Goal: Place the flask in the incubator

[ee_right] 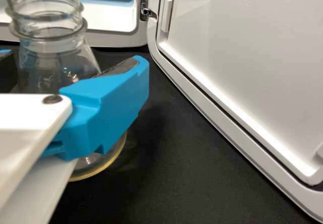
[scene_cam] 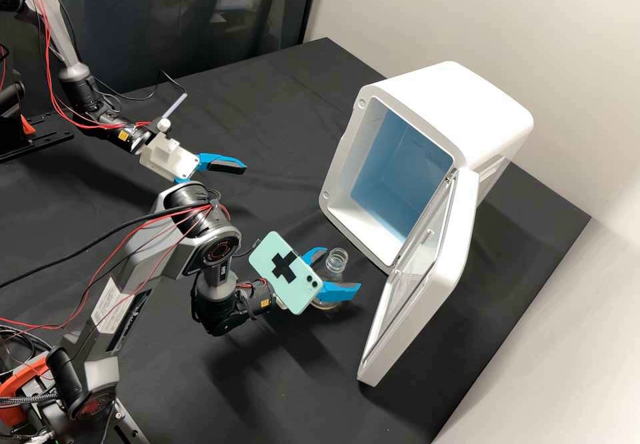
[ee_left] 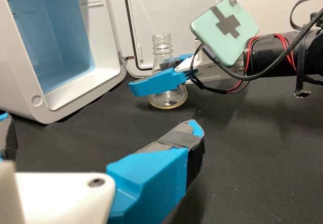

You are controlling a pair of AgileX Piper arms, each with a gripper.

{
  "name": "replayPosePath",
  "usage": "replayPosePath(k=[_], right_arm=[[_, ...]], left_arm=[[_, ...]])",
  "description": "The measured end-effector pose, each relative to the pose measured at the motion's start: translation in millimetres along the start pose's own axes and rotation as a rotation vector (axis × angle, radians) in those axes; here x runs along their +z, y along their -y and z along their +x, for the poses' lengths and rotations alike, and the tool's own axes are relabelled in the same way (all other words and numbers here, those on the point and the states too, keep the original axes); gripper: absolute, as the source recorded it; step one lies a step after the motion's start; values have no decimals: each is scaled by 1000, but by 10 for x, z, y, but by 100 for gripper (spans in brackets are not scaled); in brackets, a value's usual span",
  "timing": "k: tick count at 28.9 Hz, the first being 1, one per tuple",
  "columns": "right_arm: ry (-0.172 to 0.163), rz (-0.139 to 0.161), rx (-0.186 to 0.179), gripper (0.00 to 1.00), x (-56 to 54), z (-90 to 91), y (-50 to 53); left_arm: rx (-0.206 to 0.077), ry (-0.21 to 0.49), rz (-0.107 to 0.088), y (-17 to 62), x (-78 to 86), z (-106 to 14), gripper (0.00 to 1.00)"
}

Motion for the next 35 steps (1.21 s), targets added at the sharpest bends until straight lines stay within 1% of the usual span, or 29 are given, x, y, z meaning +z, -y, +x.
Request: replayPosePath(k=[14, 17, 22, 24, 26, 28, 30, 32, 34, 35], right_arm=[[3, 0, -3, 0, 4, -9, 7], [7, 3, 1, 0, -4, -10, 13], [3, 2, -3, 0, -22, -10, 28], [-1, 2, 0, 0, -36, -8, 18], [8, 5, -13, 0, -50, -2, 2], [7, 13, -12, 0, -98, 13, -55], [-6, 23, 2, 0, -168, 27, -138], [-31, 43, 31, 0, -237, 37, -222], [-54, 53, 58, 0, -303, 31, -304], [-63, 65, 71, 0, -330, 24, -348]], left_arm=[[0, 0, 0, 0, 0, 0, 100], [0, 0, 0, 0, 0, 0, 100], [0, 0, 0, 0, 0, 0, 100], [4, 1, 0, -12, 2, -4, 100], [8, 1, 0, -23, 4, -7, 100], [10, 2, 1, -30, 6, -9, 100], [10, 2, -2, -30, 6, -9, 100], [10, 2, -7, -30, 6, -9, 100], [10, 2, -7, -30, 6, -9, 100], [10, 2, -7, -30, 6, -9, 100]])
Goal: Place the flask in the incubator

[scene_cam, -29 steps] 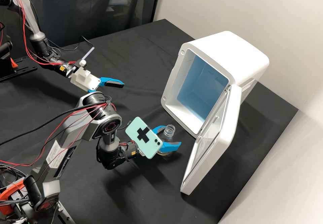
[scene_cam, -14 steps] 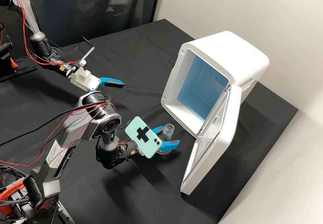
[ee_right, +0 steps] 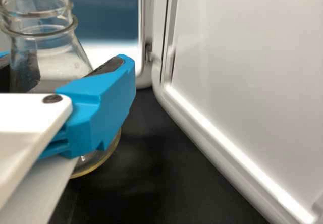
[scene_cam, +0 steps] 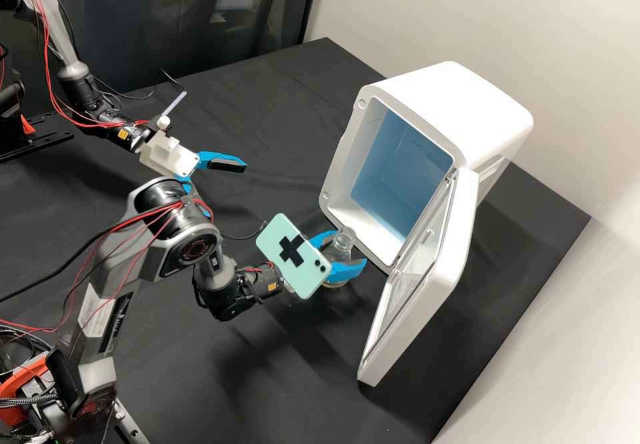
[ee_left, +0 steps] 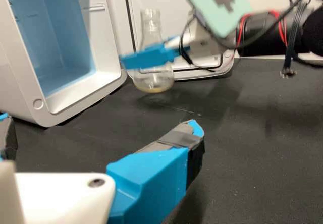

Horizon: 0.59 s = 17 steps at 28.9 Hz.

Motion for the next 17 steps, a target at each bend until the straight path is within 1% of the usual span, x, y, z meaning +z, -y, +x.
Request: replayPosePath(k=[2, 4, 5, 7, 11, 13, 17], right_arm=[[-15, 27, 27, 0, -47, -9, -92], [-30, 41, 44, 0, -90, -24, -146], [-35, 41, 51, 0, -110, -32, -172], [-36, 42, 51, 0, -137, -45, -202], [-37, 63, 48, 0, -197, -34, -251], [-45, 70, 43, 0, -257, -7, -261], [-64, 73, 24, 0, -379, 70, -246]], left_arm=[[0, 0, 0, 0, 0, 0, 100], [0, 0, 0, 0, 0, 0, 100], [0, 0, 0, 0, 0, 0, 100], [0, 0, 0, 0, 0, 0, 100], [0, 0, 0, 0, 0, 0, 100], [0, 0, 0, 0, 0, 0, 100], [0, 0, 0, 0, 0, 0, 100]])
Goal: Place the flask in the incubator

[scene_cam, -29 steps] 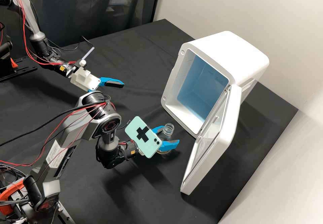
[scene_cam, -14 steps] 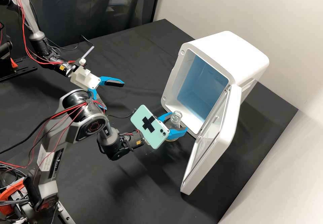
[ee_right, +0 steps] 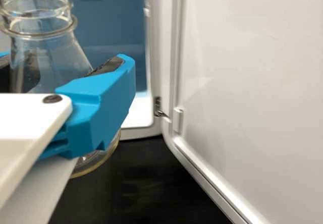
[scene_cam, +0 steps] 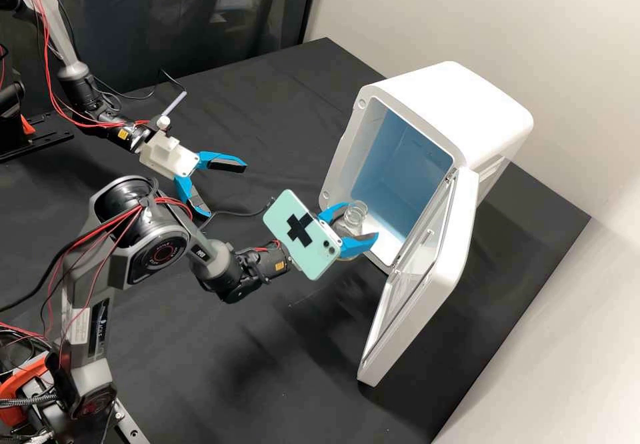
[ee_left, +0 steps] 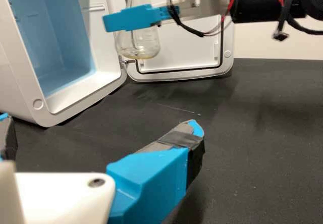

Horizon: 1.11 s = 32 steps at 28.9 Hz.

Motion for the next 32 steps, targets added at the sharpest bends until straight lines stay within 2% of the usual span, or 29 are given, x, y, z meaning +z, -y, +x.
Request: replayPosePath(k=[4, 9, 14, 15, 20, 22, 27, 30, 32], right_arm=[[-6, -12, -4, 0, -169, 123, 29], [-10, -21, 21, 0, -351, 289, 36], [18, -32, 23, 0, -448, 458, 84], [19, -42, 22, 0, -496, 531, 91], [42, -74, 3, 0, -611, 746, 159], [56, -81, 5, 0, -692, 879, 170], [81, -94, -21, 0, -832, 1080, 247], [77, -120, -46, 0, -955, 1202, 296], [81, -140, -56, 0, -992, 1260, 311]], left_arm=[[0, 0, 0, 0, 0, 0, 100], [0, 0, 0, 0, 0, 0, 100], [0, 0, 0, 0, 0, 0, 100], [0, 0, 0, 0, 0, 0, 100], [0, 0, 0, 0, 0, 0, 100], [0, 0, 0, 0, 0, 0, 100], [0, 0, 0, 0, 0, 0, 100], [0, 0, 0, 0, 0, 0, 100], [0, 2, 0, 1, 6, 0, 100]])
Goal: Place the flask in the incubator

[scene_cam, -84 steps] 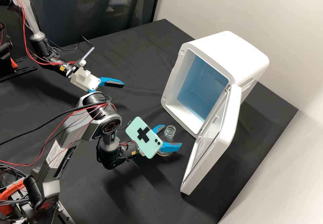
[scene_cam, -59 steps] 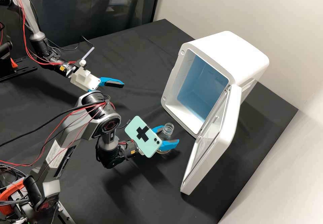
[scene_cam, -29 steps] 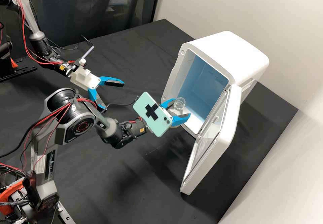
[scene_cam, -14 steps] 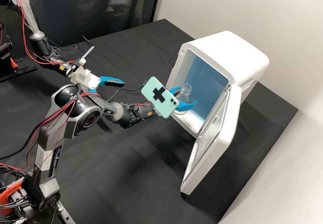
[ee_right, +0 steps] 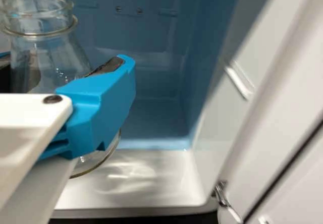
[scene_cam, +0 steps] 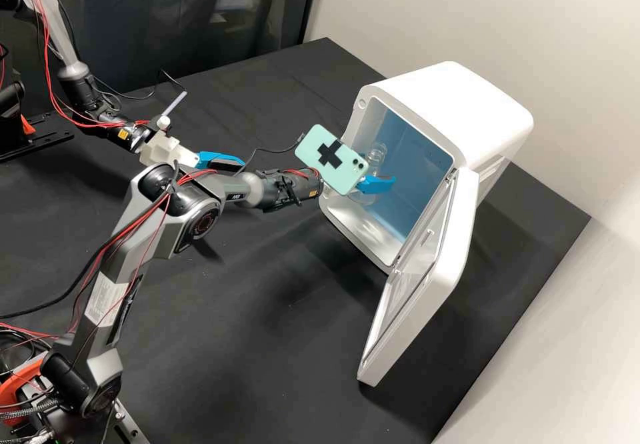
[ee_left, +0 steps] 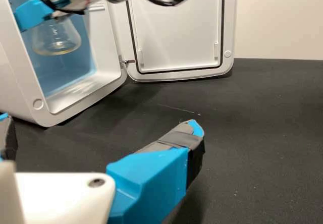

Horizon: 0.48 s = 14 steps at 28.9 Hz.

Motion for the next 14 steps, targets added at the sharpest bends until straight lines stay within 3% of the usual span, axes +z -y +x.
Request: replayPosePath(k=[8, 14], right_arm=[[26, -29, 18, 0, -121, 201, 8], [56, -36, -9, 0, -134, 310, 47]], left_arm=[[0, 0, -1, 1, 4, 0, 100], [-1, 8, 1, 5, 28, 1, 100]])
